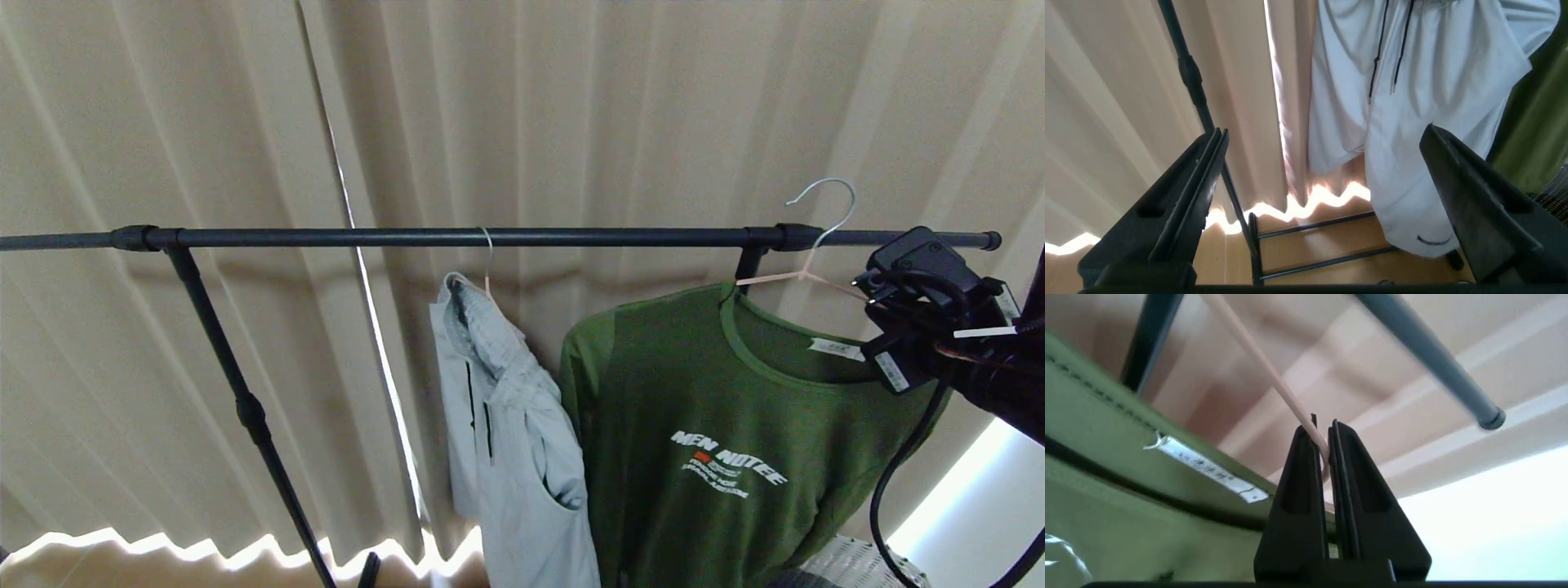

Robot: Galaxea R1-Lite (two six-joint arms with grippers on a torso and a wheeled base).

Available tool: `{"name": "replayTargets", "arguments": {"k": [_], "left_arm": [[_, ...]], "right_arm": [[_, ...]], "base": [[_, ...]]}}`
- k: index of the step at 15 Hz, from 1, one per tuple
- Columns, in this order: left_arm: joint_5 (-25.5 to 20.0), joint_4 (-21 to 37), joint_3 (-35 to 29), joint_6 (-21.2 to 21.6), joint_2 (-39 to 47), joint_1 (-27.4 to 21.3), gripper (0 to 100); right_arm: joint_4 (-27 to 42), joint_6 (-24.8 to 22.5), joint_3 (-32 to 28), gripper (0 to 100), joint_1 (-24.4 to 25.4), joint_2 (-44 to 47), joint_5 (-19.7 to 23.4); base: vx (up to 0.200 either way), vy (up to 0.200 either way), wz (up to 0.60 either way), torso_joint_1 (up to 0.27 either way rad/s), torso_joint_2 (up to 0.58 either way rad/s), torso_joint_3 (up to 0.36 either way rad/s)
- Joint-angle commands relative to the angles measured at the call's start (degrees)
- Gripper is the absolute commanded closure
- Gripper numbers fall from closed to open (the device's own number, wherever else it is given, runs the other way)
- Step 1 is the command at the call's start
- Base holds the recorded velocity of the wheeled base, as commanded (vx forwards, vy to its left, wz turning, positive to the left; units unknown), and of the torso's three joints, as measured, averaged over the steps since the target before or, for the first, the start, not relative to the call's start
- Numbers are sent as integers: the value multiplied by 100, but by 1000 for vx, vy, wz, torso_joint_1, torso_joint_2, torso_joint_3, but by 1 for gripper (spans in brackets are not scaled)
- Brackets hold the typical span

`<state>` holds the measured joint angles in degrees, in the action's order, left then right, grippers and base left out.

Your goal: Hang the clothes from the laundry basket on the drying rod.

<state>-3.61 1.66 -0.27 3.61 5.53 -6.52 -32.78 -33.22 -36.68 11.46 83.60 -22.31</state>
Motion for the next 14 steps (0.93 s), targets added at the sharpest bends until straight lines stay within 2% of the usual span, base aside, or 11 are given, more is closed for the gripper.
{"name": "replayTargets", "arguments": {"k": [1, 2, 3, 7, 10, 12, 14], "left_arm": [[0, 10, 0, 0, 0, -7, 0], [0, 1, -8, 0, 9, 2, 0], [0, 1, 0, 26, 9, -7, 0], [0, 1, 0, 26, 9, 2, 0], [0, 1, -8, 26, 0, -7, 0], [0, 10, 0, 26, 9, -7, 0], [0, 1, 0, 26, 9, 2, 0]], "right_arm": [[26, -9, -23, 100, 146, 16, -81], [26, -9, -23, 100, 146, 16, -98], [79, -132, -120, 100, 278, 86, -423], [158, -466, -340, 100, 357, 332, -898], [149, -730, -357, 100, 348, 429, -995], [158, -1178, -621, 100, 348, 657, -1390], [158, -1257, -911, 100, 357, 921, -1592]], "base": [[0, 0, 0, 0, 0, 0], [0, 0, 0, 0, 0, 0], [0, 0, 0, 0, 0, 0], [0, 0, 0, 0, 0, 0], [0, 0, 0, 0, 0, 0], [0, 0, 0, 0, 0, 0], [0, 0, 0, 0, 0, 0]]}}
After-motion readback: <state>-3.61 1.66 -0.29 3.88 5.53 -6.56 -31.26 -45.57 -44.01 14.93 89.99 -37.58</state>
